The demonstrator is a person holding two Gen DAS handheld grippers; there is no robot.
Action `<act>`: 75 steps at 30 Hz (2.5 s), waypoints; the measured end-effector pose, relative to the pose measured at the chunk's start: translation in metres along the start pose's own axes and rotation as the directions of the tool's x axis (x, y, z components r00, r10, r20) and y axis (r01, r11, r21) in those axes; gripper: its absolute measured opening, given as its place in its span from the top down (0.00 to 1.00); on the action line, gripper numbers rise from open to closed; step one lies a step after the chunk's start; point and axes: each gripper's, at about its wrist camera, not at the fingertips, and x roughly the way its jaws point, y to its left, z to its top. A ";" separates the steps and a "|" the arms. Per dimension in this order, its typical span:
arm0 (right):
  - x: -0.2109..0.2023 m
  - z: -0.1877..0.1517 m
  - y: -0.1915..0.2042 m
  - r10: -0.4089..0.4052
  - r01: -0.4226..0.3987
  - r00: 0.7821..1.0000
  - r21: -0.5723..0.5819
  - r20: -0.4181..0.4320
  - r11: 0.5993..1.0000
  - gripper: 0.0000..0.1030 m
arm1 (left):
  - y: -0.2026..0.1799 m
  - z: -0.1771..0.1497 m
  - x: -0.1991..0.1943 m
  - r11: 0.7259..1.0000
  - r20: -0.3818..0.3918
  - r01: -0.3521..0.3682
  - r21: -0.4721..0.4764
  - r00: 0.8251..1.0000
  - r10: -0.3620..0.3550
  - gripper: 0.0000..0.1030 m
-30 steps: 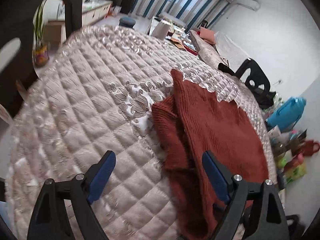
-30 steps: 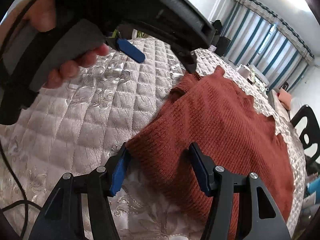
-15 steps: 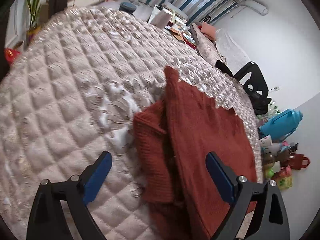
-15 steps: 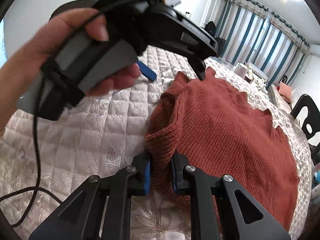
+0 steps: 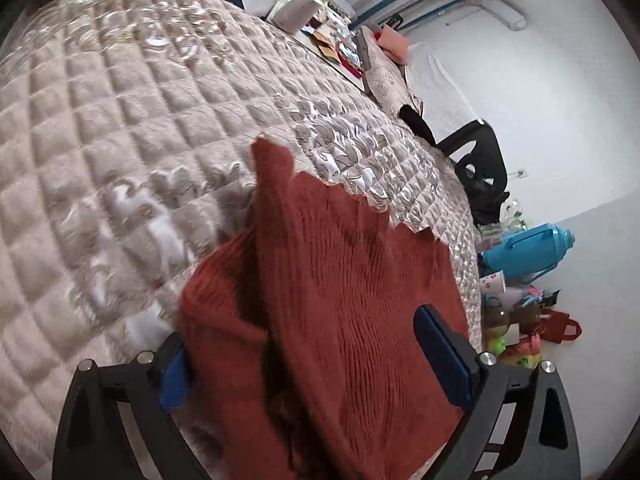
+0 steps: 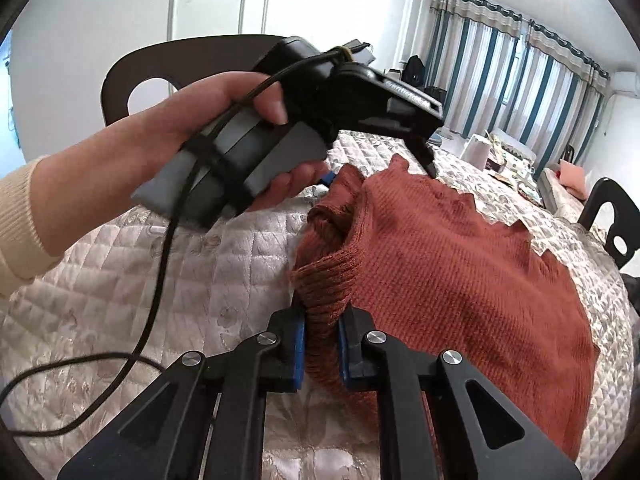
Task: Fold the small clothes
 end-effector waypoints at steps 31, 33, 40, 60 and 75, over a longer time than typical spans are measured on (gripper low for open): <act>-0.048 -0.002 -0.051 0.028 -0.045 0.993 0.148 0.113 0.988 0.89 | -0.084 0.009 -0.016 0.983 0.085 -0.138 0.122 0.988 0.128 0.84; -0.055 -0.005 -0.060 0.031 -0.052 0.992 0.172 0.123 0.984 0.89 | -0.098 0.008 -0.014 0.981 0.089 -0.136 0.137 0.988 0.124 0.84; -0.076 -0.022 -0.089 0.009 -0.044 0.989 0.244 0.146 0.969 0.90 | -0.141 0.003 0.001 0.974 0.096 -0.137 0.179 0.988 0.121 0.84; -0.113 -0.074 -0.154 -0.041 -0.030 0.987 0.432 0.153 0.901 0.91 | -0.246 -0.019 0.064 0.937 0.057 -0.134 0.321 0.991 0.123 0.85; -0.105 -0.128 -0.186 0.092 -0.139 0.990 0.601 0.109 0.787 0.91 | -0.263 -0.049 0.150 0.846 0.002 -0.328 0.419 0.933 0.361 0.84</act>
